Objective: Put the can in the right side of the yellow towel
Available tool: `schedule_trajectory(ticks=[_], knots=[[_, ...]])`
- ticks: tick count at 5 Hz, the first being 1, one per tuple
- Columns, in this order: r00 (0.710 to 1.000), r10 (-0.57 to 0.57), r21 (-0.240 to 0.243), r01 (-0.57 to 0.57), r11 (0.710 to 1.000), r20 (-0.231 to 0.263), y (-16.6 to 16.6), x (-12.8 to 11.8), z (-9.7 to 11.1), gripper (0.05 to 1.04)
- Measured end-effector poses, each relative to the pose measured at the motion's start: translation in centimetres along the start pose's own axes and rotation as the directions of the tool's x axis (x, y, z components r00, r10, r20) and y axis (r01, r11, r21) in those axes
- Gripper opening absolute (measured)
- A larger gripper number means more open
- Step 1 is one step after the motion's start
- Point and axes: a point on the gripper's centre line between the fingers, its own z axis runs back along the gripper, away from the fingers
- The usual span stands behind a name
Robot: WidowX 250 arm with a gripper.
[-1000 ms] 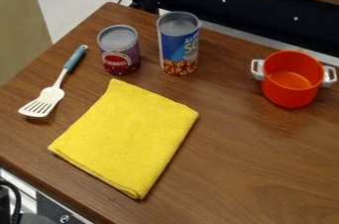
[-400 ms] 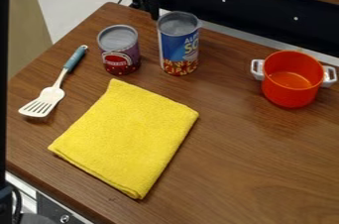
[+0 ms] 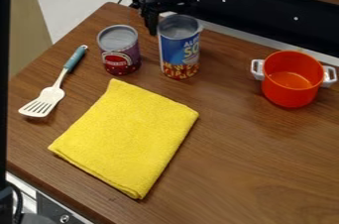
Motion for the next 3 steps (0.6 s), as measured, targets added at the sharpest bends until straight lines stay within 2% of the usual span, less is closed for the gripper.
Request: schedule_trajectory(ticks=[1, 3], knots=[[1.000, 0.002, -0.042, -0.002, 0.999, -0.009, -0.3, -1.3, 1.0, 0.999], [1.000, -0.010, -0.080, 0.008, 0.997, -0.024, -0.1, -4.7, 2.1, 0.999]])
